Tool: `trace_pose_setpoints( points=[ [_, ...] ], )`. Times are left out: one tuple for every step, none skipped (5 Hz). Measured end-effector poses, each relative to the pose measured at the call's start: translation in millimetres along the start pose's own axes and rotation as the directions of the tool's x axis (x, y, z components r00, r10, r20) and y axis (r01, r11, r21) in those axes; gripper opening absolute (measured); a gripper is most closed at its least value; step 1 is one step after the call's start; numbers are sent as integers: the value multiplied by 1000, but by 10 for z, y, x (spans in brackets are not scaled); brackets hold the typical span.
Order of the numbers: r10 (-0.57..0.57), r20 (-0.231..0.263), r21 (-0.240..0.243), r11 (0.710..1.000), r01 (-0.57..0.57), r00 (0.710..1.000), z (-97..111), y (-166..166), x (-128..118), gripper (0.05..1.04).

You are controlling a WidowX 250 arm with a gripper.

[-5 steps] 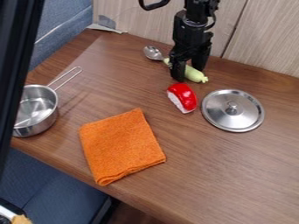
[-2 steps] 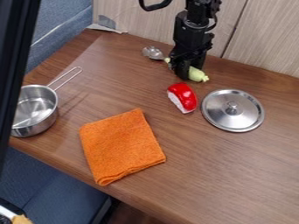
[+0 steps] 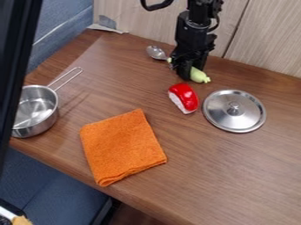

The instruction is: Grab the yellow spoon and put it on top of the orange towel

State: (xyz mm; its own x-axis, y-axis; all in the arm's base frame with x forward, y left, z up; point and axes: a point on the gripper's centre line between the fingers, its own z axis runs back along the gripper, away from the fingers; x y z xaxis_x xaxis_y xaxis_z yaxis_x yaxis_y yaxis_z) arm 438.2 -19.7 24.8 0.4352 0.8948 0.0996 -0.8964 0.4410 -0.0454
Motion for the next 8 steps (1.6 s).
trace_pose_setpoints(
  points=[
    [1,0,-19,1000,-1,1000,111,-73,34,441],
    [2,-15,-5,1000,-2,1000,142,-59,15,433],
    [-13,-8,-45,999,13,1000,359,-46,32,433],
    [-6,13,-85,996,7,1000,622,157,110,433],
    [-51,13,-90,995,52,999,766,388,108,433],
    [-132,41,-117,984,136,990,906,631,93,433],
    [-164,42,-130,977,168,986,907,854,107,433],
    [-212,38,-120,969,215,977,844,1068,53,433]
  ],
)
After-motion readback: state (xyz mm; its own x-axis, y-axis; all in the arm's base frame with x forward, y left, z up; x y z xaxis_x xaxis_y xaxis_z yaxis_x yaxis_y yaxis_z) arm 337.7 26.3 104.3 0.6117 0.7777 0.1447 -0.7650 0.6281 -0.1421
